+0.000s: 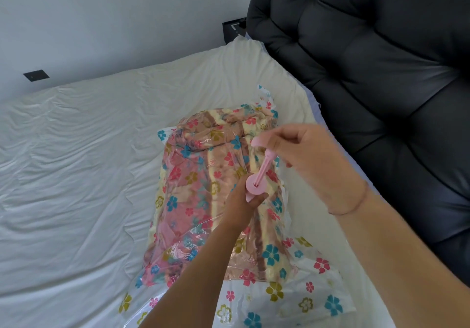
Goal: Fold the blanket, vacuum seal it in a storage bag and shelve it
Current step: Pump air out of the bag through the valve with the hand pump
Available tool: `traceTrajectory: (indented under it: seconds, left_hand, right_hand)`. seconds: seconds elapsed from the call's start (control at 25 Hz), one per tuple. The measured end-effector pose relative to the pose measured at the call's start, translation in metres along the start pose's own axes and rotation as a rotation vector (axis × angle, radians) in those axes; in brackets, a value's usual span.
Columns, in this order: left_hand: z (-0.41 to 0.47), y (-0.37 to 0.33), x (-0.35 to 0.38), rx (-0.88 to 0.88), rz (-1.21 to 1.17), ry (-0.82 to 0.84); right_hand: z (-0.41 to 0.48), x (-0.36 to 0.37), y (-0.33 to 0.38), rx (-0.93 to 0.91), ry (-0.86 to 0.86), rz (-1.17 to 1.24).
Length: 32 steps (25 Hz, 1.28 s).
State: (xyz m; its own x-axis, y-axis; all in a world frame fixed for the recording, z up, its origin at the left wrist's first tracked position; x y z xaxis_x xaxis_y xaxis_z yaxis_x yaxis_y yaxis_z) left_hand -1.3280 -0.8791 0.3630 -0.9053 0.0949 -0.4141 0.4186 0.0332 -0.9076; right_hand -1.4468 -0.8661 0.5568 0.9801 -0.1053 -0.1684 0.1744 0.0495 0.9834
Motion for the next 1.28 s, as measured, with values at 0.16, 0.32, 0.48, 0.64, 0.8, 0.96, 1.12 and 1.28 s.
traceTrajectory:
  seconds: [0.16,0.32,0.48,0.64,0.8,0.96,1.12,1.28]
  left_hand:
    - [-0.004,-0.003,0.004,0.032,0.003,0.012]
    - [-0.007,-0.008,0.003,0.076,-0.002,-0.016]
    - [0.0,0.002,0.003,0.013,-0.002,0.002]
    - [-0.003,0.003,0.01,0.037,0.023,0.031]
    - [-0.003,0.0,0.003,0.048,-0.006,-0.014]
    - [0.001,0.003,0.004,0.011,0.005,0.009]
    - [-0.006,-0.003,0.011,0.07,0.053,0.025]
    - [-0.005,-0.006,0.002,0.059,-0.004,-0.004]
  right_hand:
    - [-0.013,0.019,-0.054,0.099,0.042,-0.14]
    - [-0.017,0.019,-0.074,0.154,-0.01,-0.238]
    - [-0.007,-0.007,0.005,-0.092,-0.12,-0.033]
    - [-0.016,0.021,-0.08,0.145,0.01,-0.265]
    - [-0.004,0.014,-0.05,0.095,0.052,-0.22]
    - [0.005,-0.006,0.004,-0.053,-0.008,-0.015]
    - [-0.017,0.025,-0.099,0.207,0.101,-0.302]
    - [-0.006,0.01,-0.042,0.046,0.032,-0.242]
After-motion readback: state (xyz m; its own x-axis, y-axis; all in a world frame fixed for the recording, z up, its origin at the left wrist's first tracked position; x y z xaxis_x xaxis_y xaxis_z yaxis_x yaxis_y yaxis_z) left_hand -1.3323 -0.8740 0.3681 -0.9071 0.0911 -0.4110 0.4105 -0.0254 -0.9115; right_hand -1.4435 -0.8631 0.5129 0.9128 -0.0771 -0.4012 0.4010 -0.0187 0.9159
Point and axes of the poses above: each hand's wrist, its own z-axis towards the middle knuckle, its own x-axis out of the palm, y = z × x, the point moved 10 cm from there along z, towards the middle knuckle, and after that the axes turned 6 degrees about -y, right-handed, at the moved point
